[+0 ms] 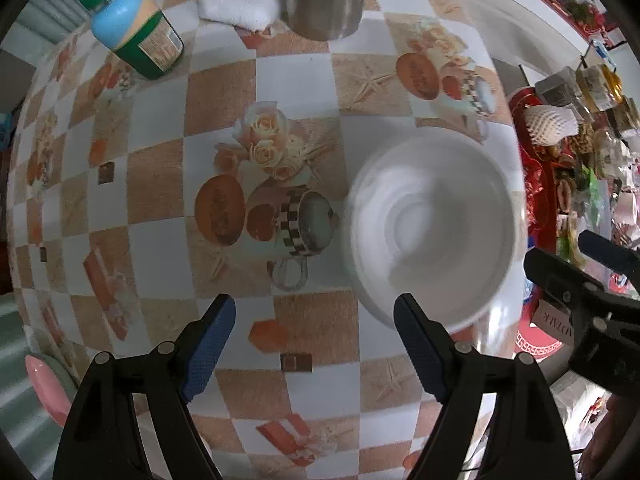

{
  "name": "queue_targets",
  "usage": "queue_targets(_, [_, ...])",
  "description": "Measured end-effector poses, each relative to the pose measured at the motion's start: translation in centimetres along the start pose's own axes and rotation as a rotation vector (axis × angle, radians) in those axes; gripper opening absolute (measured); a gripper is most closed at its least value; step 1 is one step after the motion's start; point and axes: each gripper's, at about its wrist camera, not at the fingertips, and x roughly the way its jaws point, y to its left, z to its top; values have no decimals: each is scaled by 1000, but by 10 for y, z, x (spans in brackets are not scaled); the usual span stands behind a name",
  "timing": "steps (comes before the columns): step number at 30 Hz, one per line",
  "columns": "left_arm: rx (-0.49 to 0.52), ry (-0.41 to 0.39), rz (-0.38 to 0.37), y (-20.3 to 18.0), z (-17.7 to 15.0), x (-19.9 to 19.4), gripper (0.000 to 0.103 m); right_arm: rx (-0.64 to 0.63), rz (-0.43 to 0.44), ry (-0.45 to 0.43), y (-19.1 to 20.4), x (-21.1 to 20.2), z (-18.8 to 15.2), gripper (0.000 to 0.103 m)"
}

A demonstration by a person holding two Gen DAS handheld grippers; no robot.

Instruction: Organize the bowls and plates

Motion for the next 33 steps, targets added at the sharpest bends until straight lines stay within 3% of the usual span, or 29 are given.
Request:
queue_targets(9, [-25, 36, -9, 4, 14, 34, 79, -90, -28, 44, 20, 39, 23, 88])
queue_targets(11, [-25, 53, -57, 2, 14, 42, 58, -84, -33, 51, 21, 46, 26, 88])
queue_targets(12, [-22, 65, -92, 0, 13, 45, 40, -80, -30, 60, 21, 50, 26, 88])
queue_targets(13, [-22, 73, -140, -2, 12, 46, 25, -79, -22, 63, 23, 54, 26, 81])
queue_targets(14, [-11, 77, -150, -6, 10, 46, 25, -83, -2, 76, 25, 57, 24, 49])
queue_targets(16, [6, 71, -123, -5, 5, 43, 25, -95, 13, 102, 33, 61, 20, 16])
queue_targets(18, [-10, 75, -156, 5, -2, 42, 22, -111, -16, 93, 41, 60, 12, 17])
queue_targets(20, [0, 67, -167, 12, -11, 38, 19, -68, 26, 103, 39, 60, 4, 16])
queue_targets(25, [54, 42, -129, 16, -44, 21, 18, 17, 93, 124, 38, 60, -27, 15])
queue_targets(33, [64, 27, -115, 49, -101, -23, 18, -16, 143, 84, 72, 17, -85, 15])
